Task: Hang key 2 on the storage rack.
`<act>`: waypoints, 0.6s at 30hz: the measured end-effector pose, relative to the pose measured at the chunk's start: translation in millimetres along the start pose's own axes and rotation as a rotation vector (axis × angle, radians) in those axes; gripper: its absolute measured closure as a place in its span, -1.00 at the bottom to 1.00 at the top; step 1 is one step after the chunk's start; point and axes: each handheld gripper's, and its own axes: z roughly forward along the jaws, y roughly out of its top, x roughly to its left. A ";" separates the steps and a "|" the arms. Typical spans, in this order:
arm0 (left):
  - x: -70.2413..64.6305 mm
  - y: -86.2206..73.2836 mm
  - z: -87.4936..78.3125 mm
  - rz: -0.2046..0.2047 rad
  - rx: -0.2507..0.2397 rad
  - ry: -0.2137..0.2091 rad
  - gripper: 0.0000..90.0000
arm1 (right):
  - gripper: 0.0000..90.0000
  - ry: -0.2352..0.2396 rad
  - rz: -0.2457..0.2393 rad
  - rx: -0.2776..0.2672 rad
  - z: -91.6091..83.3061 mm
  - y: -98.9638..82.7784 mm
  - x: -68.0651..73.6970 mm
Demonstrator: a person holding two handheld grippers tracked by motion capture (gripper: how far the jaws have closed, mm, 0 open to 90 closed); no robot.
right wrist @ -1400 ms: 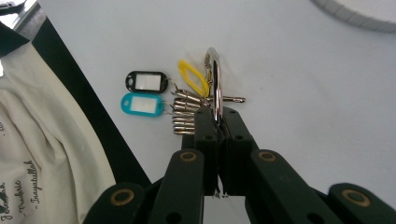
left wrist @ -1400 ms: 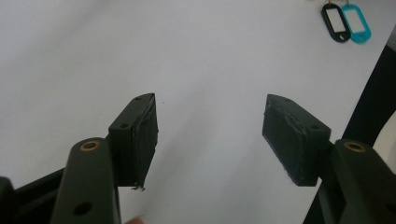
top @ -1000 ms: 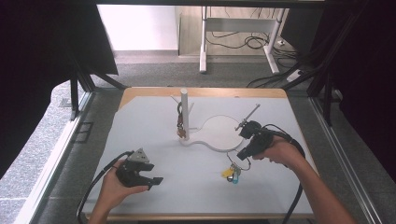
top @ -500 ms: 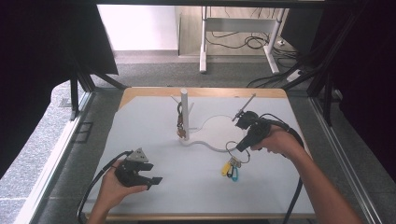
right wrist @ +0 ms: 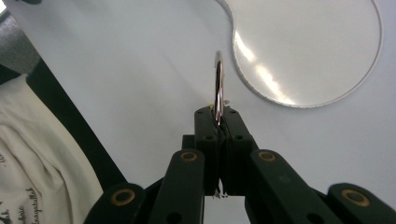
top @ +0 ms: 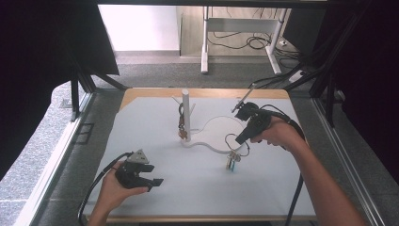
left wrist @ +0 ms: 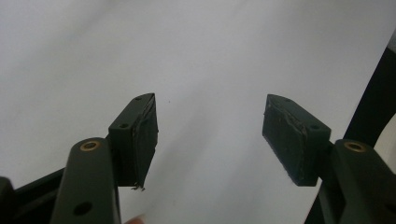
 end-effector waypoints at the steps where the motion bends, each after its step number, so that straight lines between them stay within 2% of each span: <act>1: -0.1 0.0 -0.1 -0.001 -0.001 0.000 -0.19 | 0.94 0.005 -0.004 -0.002 -1.5 1.4 -0.7; 10: 0.2 0.0 0.5 -0.001 0.004 -0.002 -0.19 | 0.94 -0.003 0.018 -0.022 -11.2 14.3 -4.8; 18: -0.3 -0.1 -0.4 -0.006 -0.003 -0.002 -0.19 | 0.94 -0.007 0.010 -0.026 -15.2 26.0 -6.0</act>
